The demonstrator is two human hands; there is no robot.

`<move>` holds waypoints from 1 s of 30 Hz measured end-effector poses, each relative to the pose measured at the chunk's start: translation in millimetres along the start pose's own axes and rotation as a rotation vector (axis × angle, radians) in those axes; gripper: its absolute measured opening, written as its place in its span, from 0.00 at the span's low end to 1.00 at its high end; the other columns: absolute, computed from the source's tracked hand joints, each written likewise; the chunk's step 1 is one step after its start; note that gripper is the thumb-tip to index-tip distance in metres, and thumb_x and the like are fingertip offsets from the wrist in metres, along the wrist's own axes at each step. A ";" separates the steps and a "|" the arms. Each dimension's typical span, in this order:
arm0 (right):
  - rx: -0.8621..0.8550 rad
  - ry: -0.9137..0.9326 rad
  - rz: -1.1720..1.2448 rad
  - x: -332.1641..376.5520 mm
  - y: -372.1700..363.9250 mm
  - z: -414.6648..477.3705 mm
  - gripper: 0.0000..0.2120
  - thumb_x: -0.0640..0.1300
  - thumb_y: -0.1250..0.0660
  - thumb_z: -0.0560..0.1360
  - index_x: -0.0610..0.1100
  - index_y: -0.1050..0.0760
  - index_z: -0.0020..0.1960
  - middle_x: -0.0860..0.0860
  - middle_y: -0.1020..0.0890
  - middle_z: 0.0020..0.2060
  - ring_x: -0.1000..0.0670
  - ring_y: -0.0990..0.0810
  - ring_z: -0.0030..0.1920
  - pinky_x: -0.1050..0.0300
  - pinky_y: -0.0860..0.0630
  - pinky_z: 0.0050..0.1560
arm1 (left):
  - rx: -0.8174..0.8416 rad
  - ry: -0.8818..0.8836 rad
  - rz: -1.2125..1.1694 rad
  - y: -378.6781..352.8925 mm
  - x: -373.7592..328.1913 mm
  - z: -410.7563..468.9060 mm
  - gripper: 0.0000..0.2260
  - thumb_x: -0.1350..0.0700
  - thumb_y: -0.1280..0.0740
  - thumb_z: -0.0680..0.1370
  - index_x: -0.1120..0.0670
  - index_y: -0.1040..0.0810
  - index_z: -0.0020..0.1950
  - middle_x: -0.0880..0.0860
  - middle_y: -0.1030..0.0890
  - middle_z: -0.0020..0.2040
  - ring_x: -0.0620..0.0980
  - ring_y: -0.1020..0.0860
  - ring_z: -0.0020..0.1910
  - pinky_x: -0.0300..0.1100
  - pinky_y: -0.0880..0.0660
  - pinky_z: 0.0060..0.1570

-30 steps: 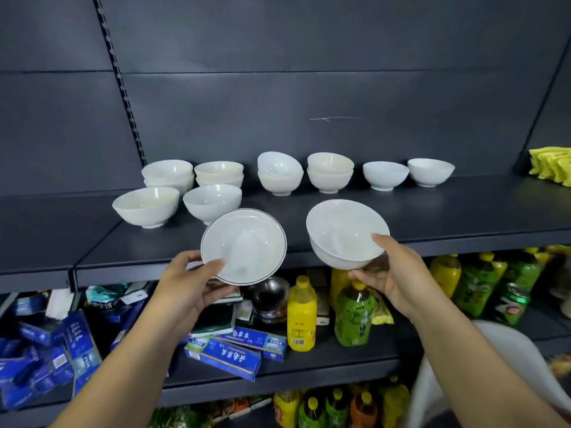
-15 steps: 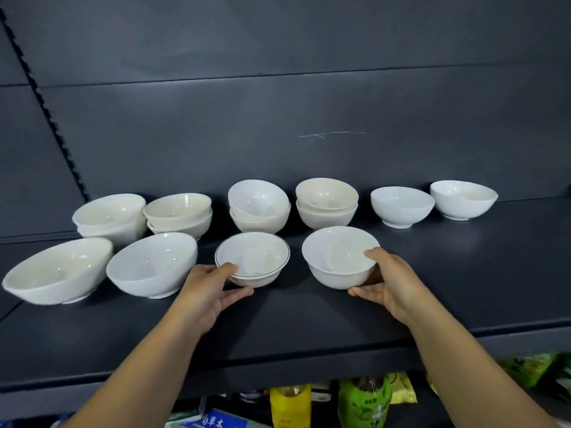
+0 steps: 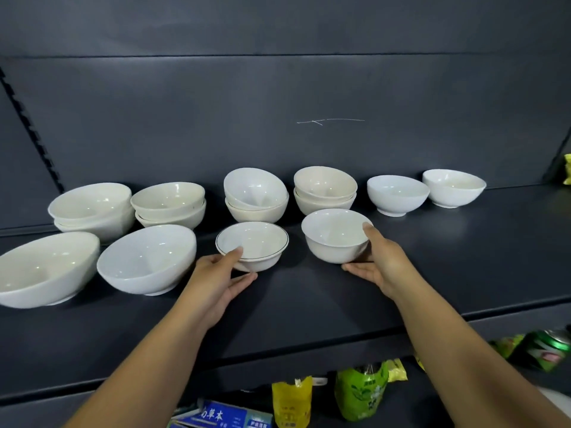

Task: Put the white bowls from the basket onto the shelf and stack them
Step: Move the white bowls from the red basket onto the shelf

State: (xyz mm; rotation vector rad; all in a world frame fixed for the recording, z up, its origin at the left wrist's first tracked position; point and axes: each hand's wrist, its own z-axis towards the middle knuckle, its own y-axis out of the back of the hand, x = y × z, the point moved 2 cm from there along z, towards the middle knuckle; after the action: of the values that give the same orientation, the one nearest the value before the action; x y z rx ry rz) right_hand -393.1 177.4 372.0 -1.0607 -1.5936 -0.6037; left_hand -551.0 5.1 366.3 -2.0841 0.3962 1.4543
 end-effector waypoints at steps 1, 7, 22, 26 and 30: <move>-0.026 0.016 -0.020 -0.5 -1.5 -3.1 0.22 0.54 0.43 0.79 0.40 0.34 0.66 0.39 0.27 0.58 0.44 0.21 0.39 0.57 0.19 0.35 | 0.016 0.006 -0.006 0.8 0.2 -1.0 0.12 0.59 0.37 0.78 0.65 0.30 0.58 0.60 0.23 0.51 0.57 0.21 0.46 0.42 0.20 0.43; -0.254 0.132 -0.262 -3.9 -1.5 -26.0 0.23 0.51 0.39 0.77 0.31 0.29 0.59 0.36 0.22 0.58 0.39 0.21 0.56 0.44 0.25 0.60 | 0.082 0.030 -0.044 6.7 3.6 -6.2 0.16 0.60 0.37 0.78 0.62 0.31 0.65 0.55 0.24 0.54 0.55 0.24 0.54 0.43 0.25 0.50; -0.536 0.285 -0.470 -81.2 159.5 -191.5 0.11 0.42 0.35 0.75 0.50 0.26 0.34 0.49 0.23 0.33 0.53 0.26 0.37 0.57 0.30 0.45 | 0.562 -0.144 0.232 -68.4 90.0 -147.8 0.09 0.60 0.39 0.78 0.52 0.24 0.41 0.51 0.21 0.40 0.43 0.23 0.41 0.35 0.26 0.47; -0.734 0.098 -0.428 -133.8 260.7 -246.7 0.04 0.42 0.35 0.75 0.42 0.22 0.46 0.49 0.23 0.33 0.60 0.25 0.27 0.73 0.31 0.30 | 0.782 0.050 0.379 -129.4 167.9 -191.6 0.09 0.60 0.40 0.79 0.53 0.25 0.41 0.51 0.23 0.38 0.44 0.25 0.39 0.36 0.28 0.44; -0.829 -0.137 -0.276 -199.7 361.1 -289.2 0.05 0.44 0.34 0.75 0.44 0.22 0.42 0.49 0.23 0.33 0.54 0.24 0.34 0.64 0.29 0.34 | 0.882 0.205 0.532 -188.7 262.5 -233.3 0.09 0.59 0.39 0.78 0.52 0.25 0.39 0.50 0.23 0.36 0.44 0.25 0.37 0.35 0.29 0.41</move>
State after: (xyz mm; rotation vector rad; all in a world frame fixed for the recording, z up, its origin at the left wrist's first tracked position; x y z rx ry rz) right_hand 68.6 47.0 218.0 -1.5024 -1.6487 -1.4866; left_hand -176.2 36.0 234.2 -1.4307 1.4586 1.0098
